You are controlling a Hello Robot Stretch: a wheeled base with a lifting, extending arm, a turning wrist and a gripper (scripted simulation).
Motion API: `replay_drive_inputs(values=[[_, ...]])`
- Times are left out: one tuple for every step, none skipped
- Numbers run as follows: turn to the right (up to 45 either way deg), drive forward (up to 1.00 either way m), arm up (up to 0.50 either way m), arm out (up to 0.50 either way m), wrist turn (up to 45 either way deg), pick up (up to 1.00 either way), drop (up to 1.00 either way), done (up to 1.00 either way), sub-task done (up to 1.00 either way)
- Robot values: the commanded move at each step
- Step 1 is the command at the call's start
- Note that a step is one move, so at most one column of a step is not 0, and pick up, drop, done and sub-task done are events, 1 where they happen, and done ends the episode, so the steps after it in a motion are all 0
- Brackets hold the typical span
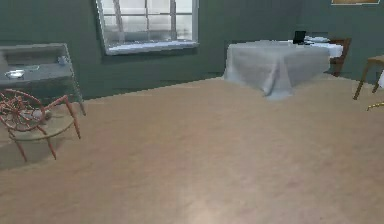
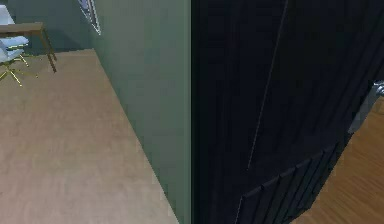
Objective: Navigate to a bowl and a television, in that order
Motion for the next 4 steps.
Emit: replay_drive_inputs(values=[[0.0,0.3,0.0,0.0,0.0,0.0,0.0,0.0,0.0],[45.0,0.0,0.0,0.0,0.0,0.0,0.0,0.0,0.0],[15.0,0.0,0.0,0.0,0.0,0.0,0.0,0.0,0.0],[0.0,1.0,0.0,0.0,0.0,0.0,0.0,0.0,0.0]])
